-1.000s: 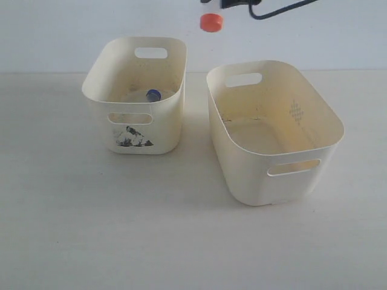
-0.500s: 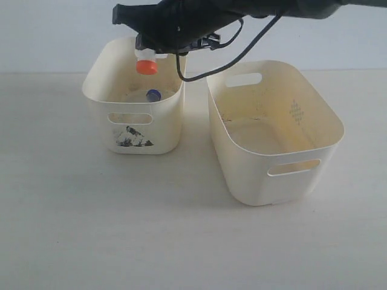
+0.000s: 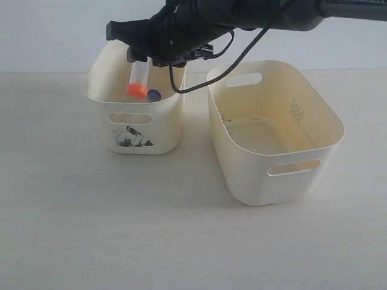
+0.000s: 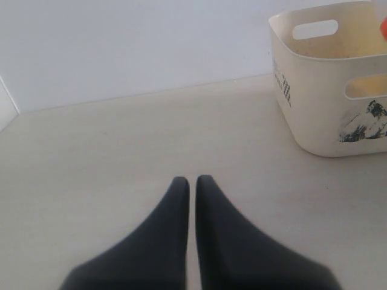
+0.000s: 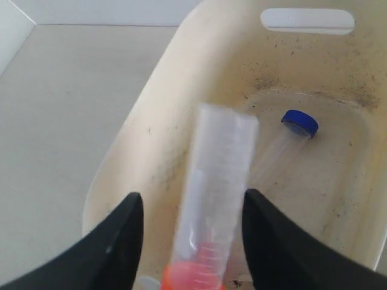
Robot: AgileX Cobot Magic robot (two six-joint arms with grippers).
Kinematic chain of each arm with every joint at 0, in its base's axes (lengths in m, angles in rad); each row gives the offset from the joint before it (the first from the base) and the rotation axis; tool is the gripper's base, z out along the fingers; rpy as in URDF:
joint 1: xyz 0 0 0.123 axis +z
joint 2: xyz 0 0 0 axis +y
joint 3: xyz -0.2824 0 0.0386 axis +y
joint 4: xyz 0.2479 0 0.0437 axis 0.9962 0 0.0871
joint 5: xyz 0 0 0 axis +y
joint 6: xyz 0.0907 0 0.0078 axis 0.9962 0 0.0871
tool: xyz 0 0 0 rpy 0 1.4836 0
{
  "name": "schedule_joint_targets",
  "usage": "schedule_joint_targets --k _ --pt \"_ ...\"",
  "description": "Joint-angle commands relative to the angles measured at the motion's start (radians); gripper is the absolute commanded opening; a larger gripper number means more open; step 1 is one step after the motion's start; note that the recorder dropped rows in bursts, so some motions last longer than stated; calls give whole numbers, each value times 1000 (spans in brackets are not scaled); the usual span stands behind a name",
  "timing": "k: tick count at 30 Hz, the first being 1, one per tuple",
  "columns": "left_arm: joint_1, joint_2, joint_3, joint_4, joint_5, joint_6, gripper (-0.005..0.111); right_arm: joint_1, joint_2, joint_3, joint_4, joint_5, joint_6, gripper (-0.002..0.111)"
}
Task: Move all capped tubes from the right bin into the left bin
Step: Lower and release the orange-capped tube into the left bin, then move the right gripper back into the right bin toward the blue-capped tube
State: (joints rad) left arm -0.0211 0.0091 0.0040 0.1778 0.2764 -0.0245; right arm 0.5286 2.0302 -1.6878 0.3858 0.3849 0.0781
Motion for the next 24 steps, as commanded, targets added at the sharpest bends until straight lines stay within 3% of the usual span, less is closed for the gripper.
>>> schedule_joint_targets --k 1,14,24 --pt "1 -2 -4 -1 -15 -12 4 2 -5 1 2 -4 -12 51" --pt "1 -2 -4 -1 -15 -12 4 -2 -107 1 -64 132 -59 51" --pt "1 -2 -4 -1 -15 -12 4 -103 -281 1 -267 551 -55 51"
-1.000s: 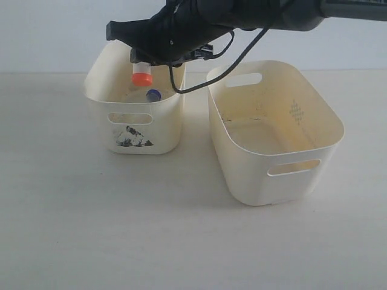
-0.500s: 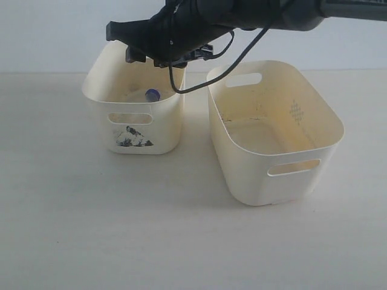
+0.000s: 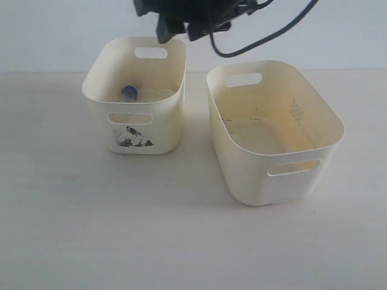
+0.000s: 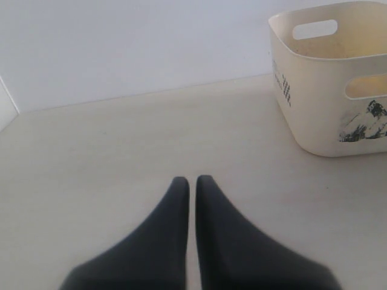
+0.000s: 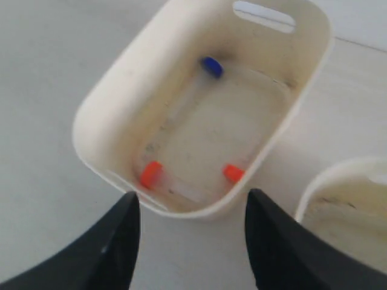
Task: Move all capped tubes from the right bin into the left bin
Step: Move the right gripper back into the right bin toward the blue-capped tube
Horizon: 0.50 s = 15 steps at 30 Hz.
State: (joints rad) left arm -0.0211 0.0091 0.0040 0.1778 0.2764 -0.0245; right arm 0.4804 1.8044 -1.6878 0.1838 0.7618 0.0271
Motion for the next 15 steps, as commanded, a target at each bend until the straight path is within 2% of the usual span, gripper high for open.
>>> schedule_joint_targets --k 1,6,15 --pt "1 -2 -4 -1 -15 -12 4 -69 -62 1 -80 221 -4 51" --pt "1 -2 -4 -1 -15 -12 4 -101 -75 1 -201 458 -4 51" --pt "1 -2 -4 -1 -15 -12 4 -101 -75 1 -255 459 11 51"
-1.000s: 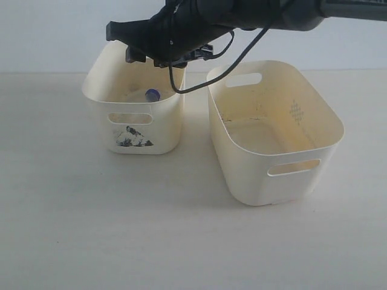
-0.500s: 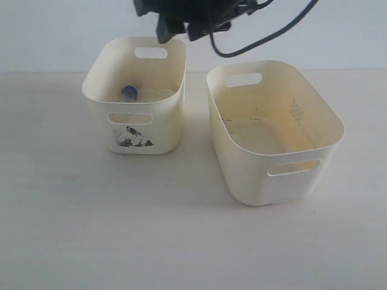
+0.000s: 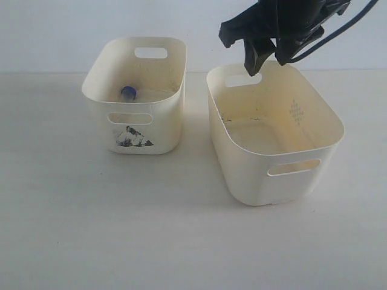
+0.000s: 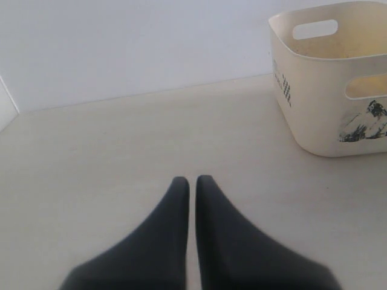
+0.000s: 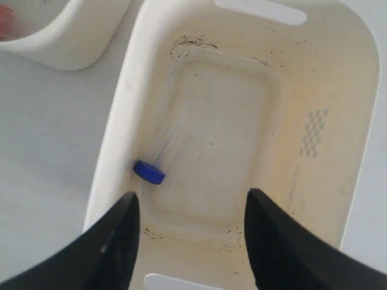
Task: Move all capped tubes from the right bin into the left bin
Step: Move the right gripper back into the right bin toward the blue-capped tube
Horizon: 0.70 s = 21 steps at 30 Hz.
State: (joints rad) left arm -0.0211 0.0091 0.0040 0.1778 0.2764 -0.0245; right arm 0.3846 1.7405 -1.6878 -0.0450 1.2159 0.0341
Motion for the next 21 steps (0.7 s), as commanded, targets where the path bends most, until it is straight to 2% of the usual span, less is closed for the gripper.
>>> schedule_joint_targets --k 1,9,21 --pt "1 -2 -4 -1 -15 -12 4 -5 -9 1 -40 5 4 51" --pt "1 -2 -4 -1 -15 -12 4 -5 13 1 -184 5 45 51" --pt "1 -2 -4 -1 -15 -12 4 -8 110 1 -148 -15 31 51"
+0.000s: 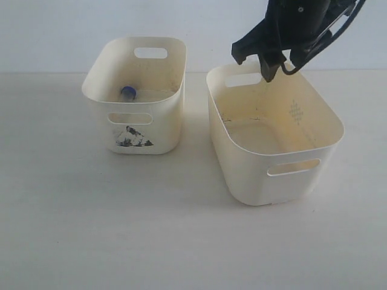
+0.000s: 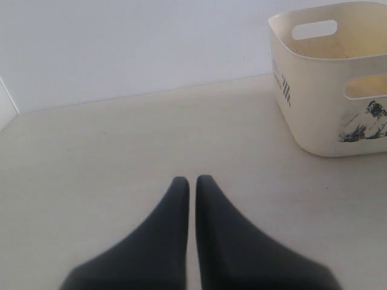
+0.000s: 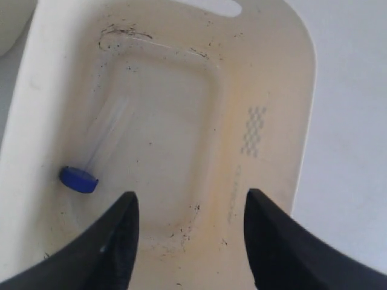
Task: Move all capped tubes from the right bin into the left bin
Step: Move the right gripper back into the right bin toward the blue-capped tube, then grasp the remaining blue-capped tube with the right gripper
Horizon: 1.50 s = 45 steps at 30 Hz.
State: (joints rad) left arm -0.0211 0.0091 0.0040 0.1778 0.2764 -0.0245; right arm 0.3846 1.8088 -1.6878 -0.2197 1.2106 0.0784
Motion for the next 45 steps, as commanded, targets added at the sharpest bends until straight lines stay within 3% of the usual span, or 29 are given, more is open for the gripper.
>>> schedule_joint_targets --k 1,13,22,32,45 --pt "1 -2 -4 -1 -15 -12 4 -8 52 1 44 -18 -24 51" --pt "1 -2 -4 -1 -15 -12 4 -153 97 1 410 -34 -159 51" --pt "1 -2 -4 -1 -15 -12 4 -155 112 1 519 -79 -158 51" --pt "1 -2 -4 -1 -15 -12 4 -155 229 3 474 -107 117 51" --pt "1 -2 -4 -1 -15 -12 4 -155 366 3 496 -111 129 51"
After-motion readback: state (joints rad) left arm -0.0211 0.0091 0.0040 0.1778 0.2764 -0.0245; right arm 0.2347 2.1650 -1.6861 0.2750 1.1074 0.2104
